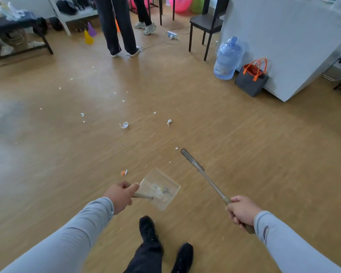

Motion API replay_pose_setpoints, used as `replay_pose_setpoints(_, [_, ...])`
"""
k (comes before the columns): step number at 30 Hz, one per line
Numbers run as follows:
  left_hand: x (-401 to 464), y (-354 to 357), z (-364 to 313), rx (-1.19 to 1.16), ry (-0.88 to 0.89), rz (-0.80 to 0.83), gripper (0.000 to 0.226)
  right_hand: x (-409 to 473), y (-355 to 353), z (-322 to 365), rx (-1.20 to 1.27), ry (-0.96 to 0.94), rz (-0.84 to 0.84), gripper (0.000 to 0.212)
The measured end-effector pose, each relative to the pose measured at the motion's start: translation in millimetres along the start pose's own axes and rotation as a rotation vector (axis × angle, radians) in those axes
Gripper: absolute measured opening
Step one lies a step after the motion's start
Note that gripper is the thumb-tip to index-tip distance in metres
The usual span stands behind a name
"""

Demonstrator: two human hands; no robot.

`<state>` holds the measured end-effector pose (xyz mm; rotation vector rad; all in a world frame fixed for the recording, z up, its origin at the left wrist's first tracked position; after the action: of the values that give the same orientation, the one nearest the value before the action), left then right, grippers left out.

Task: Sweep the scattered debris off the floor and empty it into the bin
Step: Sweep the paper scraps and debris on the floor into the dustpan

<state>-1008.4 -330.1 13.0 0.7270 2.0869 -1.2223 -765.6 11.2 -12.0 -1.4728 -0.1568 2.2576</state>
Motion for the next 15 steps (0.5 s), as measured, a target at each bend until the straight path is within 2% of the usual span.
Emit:
replay_pose_setpoints(7, [70.2,-30.2,-27.9,0.028,0.012,0.028,0.039,35.7,1.4,68.8,0.010,0.078,-0.026,0.020])
replay_pose_setpoints(12, [129.2,-49.6,-47.8,0.064,0.024,0.076,0.035,60.6,21.8,117.5,0.014,0.159,-0.050,0.031])
replay_pose_setpoints(15, [160.6,-56.5,-56.4,0.135,0.030,0.107,0.040,74.8,38.5,145.5,0.017,0.197,-0.068,0.035])
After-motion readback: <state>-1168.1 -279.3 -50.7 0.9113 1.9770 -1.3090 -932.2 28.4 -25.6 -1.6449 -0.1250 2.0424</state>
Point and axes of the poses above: each hand's wrist, its own x-axis towards the middle knuckle, its own y-axis out of the palm, z = x × y, the point moved 7 cm from there along x, towards the middle knuckle, and after that the axes turned 7 degrees about x, right-handed, at the moved point
